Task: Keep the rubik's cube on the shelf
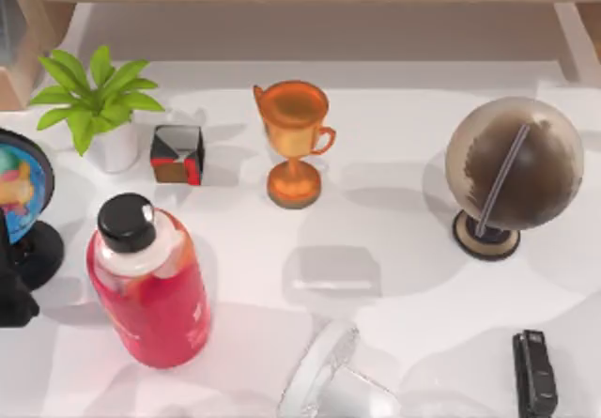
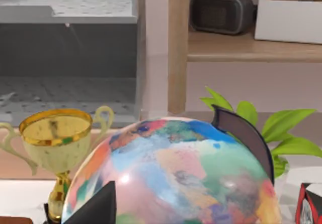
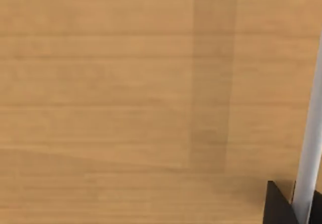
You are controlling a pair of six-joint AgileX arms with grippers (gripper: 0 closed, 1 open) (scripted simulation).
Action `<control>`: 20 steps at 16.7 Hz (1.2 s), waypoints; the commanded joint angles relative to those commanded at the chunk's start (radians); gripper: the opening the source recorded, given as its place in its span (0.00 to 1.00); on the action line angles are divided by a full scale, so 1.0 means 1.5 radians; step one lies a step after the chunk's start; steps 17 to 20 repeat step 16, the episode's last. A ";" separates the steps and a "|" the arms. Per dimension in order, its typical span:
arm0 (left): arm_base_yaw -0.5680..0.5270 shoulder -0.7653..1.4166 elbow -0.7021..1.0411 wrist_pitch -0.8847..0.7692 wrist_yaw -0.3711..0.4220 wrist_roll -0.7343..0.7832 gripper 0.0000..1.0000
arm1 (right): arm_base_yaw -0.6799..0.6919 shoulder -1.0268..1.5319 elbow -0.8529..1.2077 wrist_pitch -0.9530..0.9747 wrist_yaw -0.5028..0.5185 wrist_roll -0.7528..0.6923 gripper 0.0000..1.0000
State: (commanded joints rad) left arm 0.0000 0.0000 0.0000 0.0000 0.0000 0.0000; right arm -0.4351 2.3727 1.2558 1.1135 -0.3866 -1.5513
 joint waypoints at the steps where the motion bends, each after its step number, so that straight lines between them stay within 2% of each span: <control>1: 0.000 0.000 0.000 0.000 0.000 0.000 1.00 | 0.000 0.000 0.000 0.000 0.000 0.000 0.30; 10: 0.000 0.000 0.000 0.000 0.000 0.000 1.00 | 0.000 0.000 0.000 0.000 0.000 0.000 0.98; 20: 0.000 0.000 0.000 0.000 0.000 0.000 1.00 | 0.000 0.000 0.000 0.000 0.000 0.000 1.00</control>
